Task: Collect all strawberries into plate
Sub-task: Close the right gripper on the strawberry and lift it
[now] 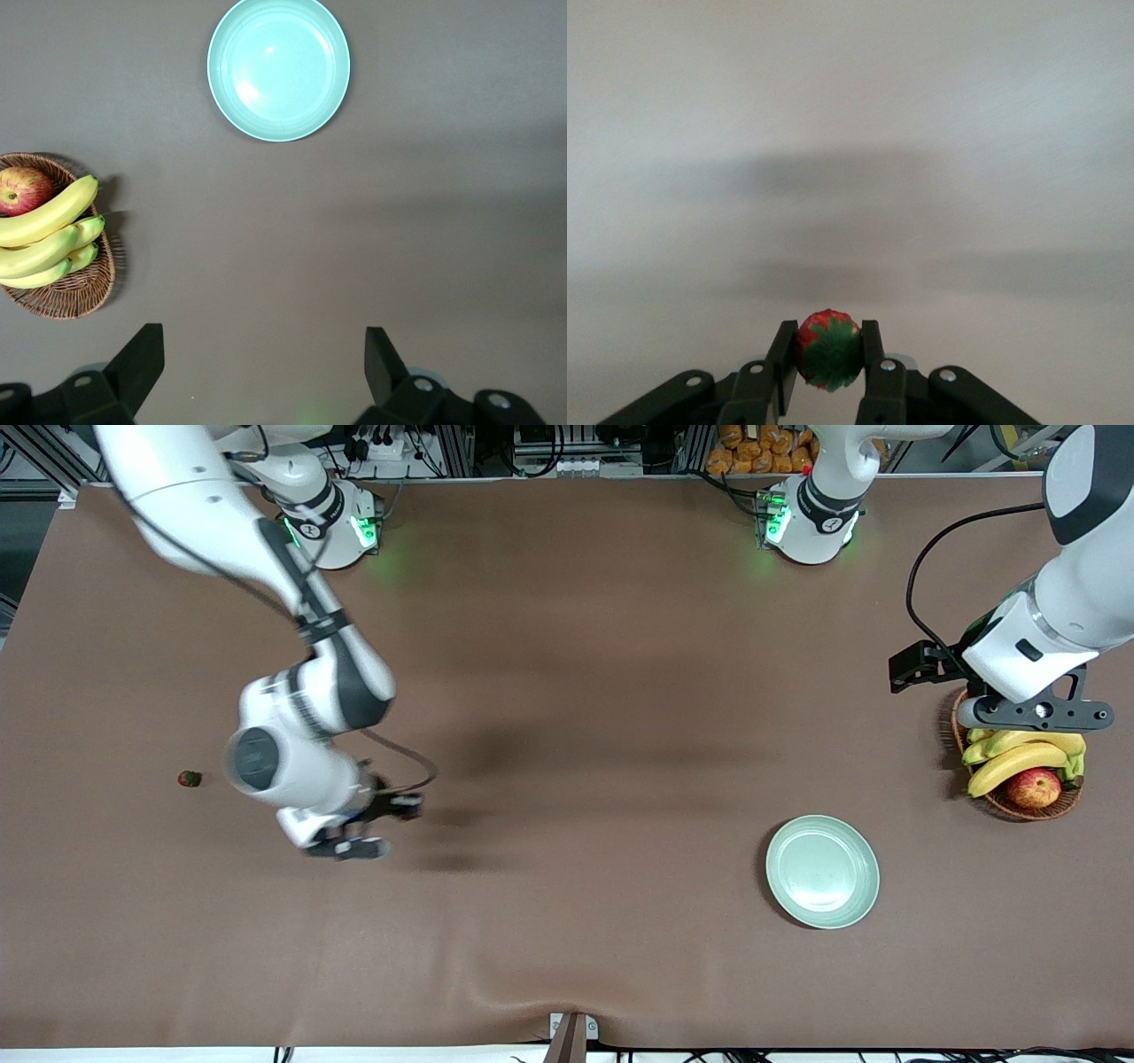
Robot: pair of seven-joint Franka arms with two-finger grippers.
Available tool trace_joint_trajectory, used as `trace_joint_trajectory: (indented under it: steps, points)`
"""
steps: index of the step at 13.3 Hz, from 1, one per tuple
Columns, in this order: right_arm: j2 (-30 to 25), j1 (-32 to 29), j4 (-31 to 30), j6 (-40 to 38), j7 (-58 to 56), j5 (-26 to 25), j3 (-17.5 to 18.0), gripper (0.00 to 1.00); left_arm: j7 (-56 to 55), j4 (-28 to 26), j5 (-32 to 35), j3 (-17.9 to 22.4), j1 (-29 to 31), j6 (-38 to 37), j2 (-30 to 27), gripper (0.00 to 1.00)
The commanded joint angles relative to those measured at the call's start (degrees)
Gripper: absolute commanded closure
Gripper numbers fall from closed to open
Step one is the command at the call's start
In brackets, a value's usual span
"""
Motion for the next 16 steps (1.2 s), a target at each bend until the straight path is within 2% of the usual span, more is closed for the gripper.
trace_joint_trajectory:
  steps: [1, 4, 6, 7, 10, 12, 14, 16]
  points:
    - [0.6, 6.7, 0.3, 0.0, 4.4, 1.2, -0.5, 0.82, -0.9, 1.2, 1.3, -0.1, -0.3, -0.4, 0.4, 0.00]
    - [3.0, 11.4, 0.3, 0.2, 4.3, 6.4, -0.5, 0.81, -1.1, 1.2, 1.2, -0.2, -0.8, -0.3, 0.6, 0.00]
    - [4.7, 14.2, 0.6, 0.7, 4.5, 7.1, -0.5, 0.80, -2.7, 1.2, 1.0, -0.4, -1.6, 0.1, 1.5, 0.00]
    - [5.0, 14.8, 0.7, 0.7, 4.4, 7.2, -0.5, 0.76, -3.7, 1.2, 0.8, -0.5, -1.8, 0.7, 2.1, 0.00]
    - [6.0, 16.0, 0.7, 0.7, 4.3, 7.2, -0.5, 0.74, -3.8, 1.3, -1.6, -1.0, -1.8, 1.9, 3.7, 0.00]
    - [7.4, 16.6, 0.7, 0.8, 4.4, 7.2, -0.5, 0.66, -4.9, 1.3, -3.6, -1.5, -2.4, 4.5, 6.2, 0.00]
    - [7.8, 16.7, 0.7, 0.8, 4.1, 7.1, -0.5, 0.63, -9.6, 1.3, -4.6, -1.9, -5.8, 8.0, 10.2, 0.00]
    - [7.9, 16.8, 0.7, 0.9, 4.0, 7.1, -0.5, 0.47, -13.8, 1.3, -4.9, -2.0, -8.7, 12.1, 13.9, 0.00]
